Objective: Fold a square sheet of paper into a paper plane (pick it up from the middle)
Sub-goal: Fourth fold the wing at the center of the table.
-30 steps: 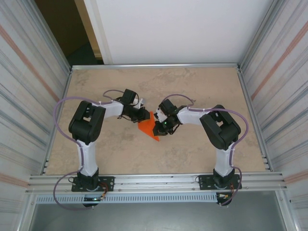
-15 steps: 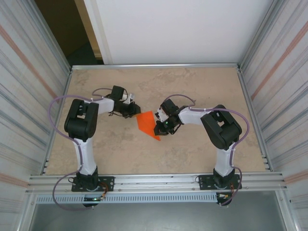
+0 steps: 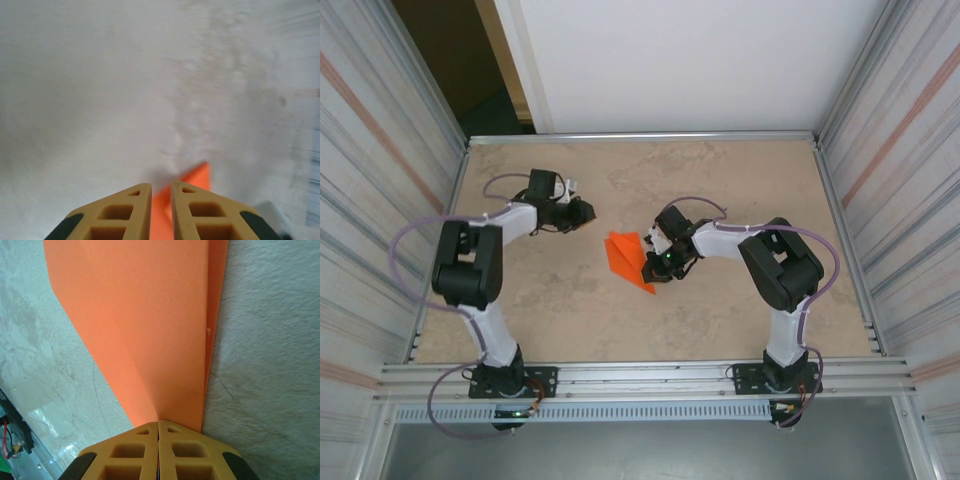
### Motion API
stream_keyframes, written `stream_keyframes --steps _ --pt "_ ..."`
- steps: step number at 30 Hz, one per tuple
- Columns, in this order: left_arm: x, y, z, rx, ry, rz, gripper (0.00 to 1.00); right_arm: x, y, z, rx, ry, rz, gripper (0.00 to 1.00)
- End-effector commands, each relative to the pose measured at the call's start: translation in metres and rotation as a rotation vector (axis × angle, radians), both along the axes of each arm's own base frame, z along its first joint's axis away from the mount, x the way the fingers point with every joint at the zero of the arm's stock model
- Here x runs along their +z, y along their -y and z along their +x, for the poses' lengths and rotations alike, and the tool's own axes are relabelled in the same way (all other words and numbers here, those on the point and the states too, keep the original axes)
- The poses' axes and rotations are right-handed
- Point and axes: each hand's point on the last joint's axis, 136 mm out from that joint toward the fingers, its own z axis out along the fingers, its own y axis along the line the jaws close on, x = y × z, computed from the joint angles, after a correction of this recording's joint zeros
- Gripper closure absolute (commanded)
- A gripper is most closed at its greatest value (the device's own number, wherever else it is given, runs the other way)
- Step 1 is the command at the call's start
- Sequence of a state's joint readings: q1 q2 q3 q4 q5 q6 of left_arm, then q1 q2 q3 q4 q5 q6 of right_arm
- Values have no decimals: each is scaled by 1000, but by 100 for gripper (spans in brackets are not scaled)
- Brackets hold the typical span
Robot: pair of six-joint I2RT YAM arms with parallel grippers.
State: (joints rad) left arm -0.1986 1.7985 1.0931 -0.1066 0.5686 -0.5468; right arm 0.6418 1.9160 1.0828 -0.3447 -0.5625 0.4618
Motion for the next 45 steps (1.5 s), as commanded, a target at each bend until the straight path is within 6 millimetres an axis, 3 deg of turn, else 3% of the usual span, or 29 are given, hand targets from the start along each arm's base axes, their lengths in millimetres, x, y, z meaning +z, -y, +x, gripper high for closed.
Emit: stream_keyframes --steps 1,5,9,16,21,31,45 --pt "15 32 -27 -34 18 -60 82 -33 38 -28 -7 -120 -183 93" --pt "1 68 -60 -106 -32 -83 82 -32 38 -27 -7 -119 -180 93" --pt "-11 91 -77 -149 -59 -91 84 -33 39 -29 -7 -124 -182 93" --pt "-29 108 -90 -213 -109 -115 87 -33 40 -27 -13 -127 -179 93" --pt "-39 113 -88 -229 -129 -106 87 -33 39 -26 -16 -130 -175 93" --pt "-61 104 -75 -206 -143 -17 88 -34 40 -27 -16 -133 -177 93" --pt "-90 63 -75 -144 -183 65 89 -35 41 -28 -32 -136 -165 93"
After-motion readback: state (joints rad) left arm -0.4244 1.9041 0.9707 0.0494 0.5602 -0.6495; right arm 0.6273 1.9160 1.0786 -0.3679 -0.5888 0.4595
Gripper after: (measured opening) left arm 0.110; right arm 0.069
